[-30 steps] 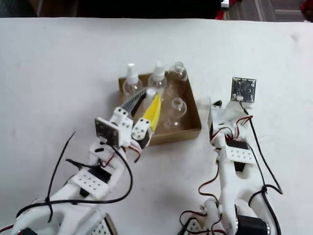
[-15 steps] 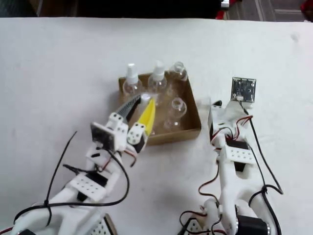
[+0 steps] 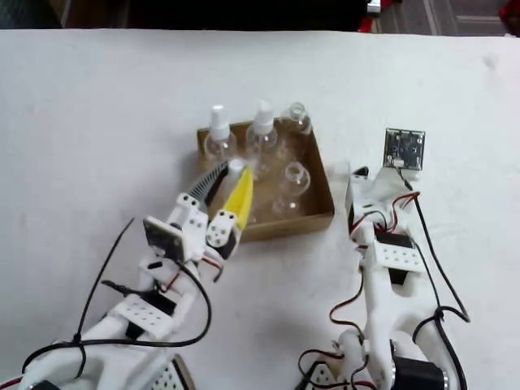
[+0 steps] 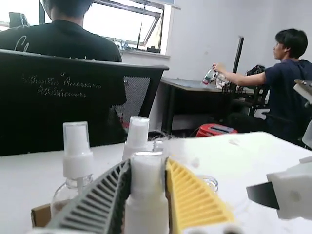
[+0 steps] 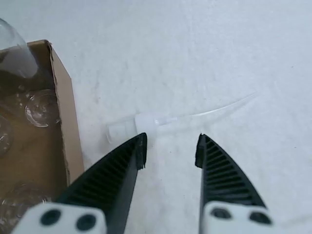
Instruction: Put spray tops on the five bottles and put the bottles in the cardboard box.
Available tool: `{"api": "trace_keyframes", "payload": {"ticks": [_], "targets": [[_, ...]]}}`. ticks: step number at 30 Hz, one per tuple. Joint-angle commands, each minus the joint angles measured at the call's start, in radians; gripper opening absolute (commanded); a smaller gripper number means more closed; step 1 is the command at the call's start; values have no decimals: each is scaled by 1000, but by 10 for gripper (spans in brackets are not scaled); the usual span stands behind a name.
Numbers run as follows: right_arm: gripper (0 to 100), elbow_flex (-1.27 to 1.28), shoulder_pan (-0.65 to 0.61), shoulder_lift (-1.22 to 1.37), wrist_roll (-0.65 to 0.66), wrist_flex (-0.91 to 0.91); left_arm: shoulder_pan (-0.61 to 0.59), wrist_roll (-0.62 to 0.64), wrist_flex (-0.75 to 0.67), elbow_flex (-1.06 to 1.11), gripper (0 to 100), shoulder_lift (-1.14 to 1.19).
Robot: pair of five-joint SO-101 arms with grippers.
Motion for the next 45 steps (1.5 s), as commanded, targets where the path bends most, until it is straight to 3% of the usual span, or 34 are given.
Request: {"api": "trace_keyframes", "payload": {"ticks": [1,7,14,25,30,39,45], "targets": [[145,-9,-12,-1,14,-21,10,-12,138,-49,23,-24],[145,-9,-12,-1,14,-21,12,-12,163,-66,45,-28],[145,-11,-12,-1,14,-21,7,-2,210,-60,276,-30],[145,-11,-12,-1,14,-21,5,41,222,-68,278,-33],[145,-11,-12,-1,14,-21,4,41,245,-61,278,-173],[145,-11,-12,-1,14,-21,-116,133,867,-215,278,-605],[145,-11,-12,-1,14,-21,-110,146,1306,-381,278,-920]]}}
